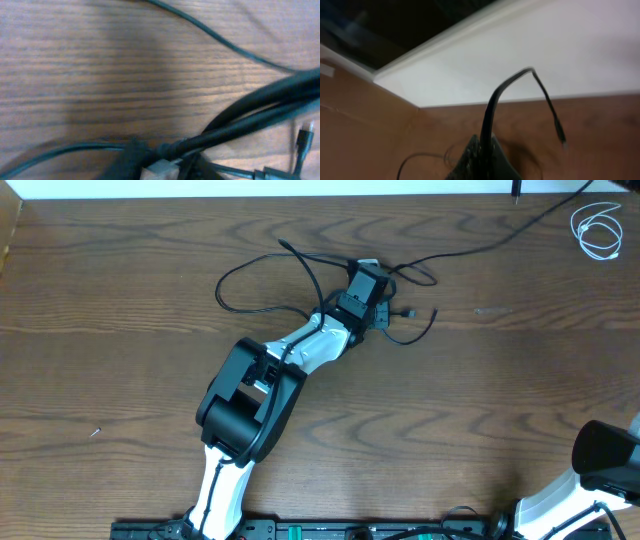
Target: Untangle cables
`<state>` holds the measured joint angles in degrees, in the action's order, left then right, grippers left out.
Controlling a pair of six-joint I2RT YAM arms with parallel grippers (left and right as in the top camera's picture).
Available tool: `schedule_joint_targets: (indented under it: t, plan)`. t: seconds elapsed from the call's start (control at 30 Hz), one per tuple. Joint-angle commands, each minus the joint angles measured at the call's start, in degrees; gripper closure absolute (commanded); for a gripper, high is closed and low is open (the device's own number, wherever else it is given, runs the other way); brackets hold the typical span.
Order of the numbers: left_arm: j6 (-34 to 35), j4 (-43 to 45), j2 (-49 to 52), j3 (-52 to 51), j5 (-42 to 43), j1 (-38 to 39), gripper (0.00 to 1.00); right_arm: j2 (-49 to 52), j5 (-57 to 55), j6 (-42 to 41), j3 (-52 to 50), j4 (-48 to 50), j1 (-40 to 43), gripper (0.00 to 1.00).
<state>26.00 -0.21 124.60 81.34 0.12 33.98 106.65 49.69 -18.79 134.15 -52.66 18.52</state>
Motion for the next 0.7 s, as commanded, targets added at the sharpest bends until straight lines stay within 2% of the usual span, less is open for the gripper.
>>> schedule_joint_targets:
  t: [0.0, 0.23, 0.4, 0.6, 0.67]
  plan:
    - [0.24, -1.90, 0.70, -0.11, -3.63, -0.24, 0.92, -2.25, 4.81, -2.82, 0.81, 5.20, 1.09, 0.99]
    - [0.22, -7.28, 0.70, -0.11, -5.99, -1.38, 0.93, -4.85, 7.17, -12.92, 0.81, 19.80, 7.32, 0.99]
    - [0.22, -10.34, 0.70, -0.11, -5.97, -2.89, 0.92, -5.40, 3.15, -12.87, 0.81, 19.41, 11.23, 0.99]
    - [0.20, -11.30, 0.66, -0.11, -5.92, -4.09, 0.93, -5.40, -3.06, -10.43, 0.81, 14.34, 13.81, 0.99]
    - [-1.75, -11.32, 0.28, -0.11, -5.46, -4.07, 0.92, -5.40, -3.04, -8.33, 0.81, 11.78, 13.66, 0.99]
